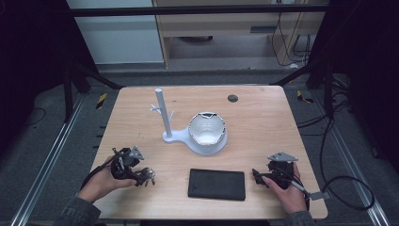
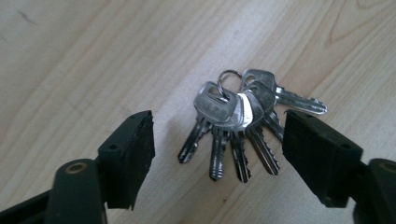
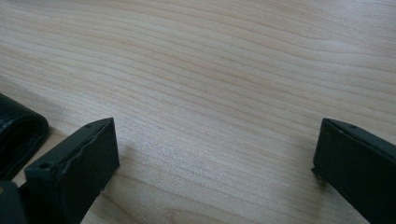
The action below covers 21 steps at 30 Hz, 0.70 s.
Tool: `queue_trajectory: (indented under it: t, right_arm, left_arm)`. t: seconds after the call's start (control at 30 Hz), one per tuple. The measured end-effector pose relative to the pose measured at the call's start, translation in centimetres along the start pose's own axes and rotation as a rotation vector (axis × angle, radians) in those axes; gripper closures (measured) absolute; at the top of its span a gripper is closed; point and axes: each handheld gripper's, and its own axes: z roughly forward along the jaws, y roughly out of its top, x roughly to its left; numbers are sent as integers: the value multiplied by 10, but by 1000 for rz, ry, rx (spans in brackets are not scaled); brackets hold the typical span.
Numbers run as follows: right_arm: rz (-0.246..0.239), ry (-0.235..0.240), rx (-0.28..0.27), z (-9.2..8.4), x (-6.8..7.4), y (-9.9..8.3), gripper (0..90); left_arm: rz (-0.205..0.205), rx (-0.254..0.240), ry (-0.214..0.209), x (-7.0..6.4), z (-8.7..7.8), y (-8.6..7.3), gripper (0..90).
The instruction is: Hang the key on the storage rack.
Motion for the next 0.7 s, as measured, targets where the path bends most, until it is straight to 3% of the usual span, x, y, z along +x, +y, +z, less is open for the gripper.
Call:
queue_trajectory:
  t: [0.17,0.2,0.53,0.7]
  right_arm:
    - [0,0,0,0,0,0,3]
    - [0,0,0,0,0,0,3]
    - [-2,-2,0,0,0,0,3]
    - [-2,-2,0,0,0,0,3]
  left_arm:
    - [-3,42,-16,2,8,1,305]
    - [-26,53,-24,4,10,1,312]
    - [-32,61,-60,4,9,0,425]
    - [-38,74,-60,4,7,1,602]
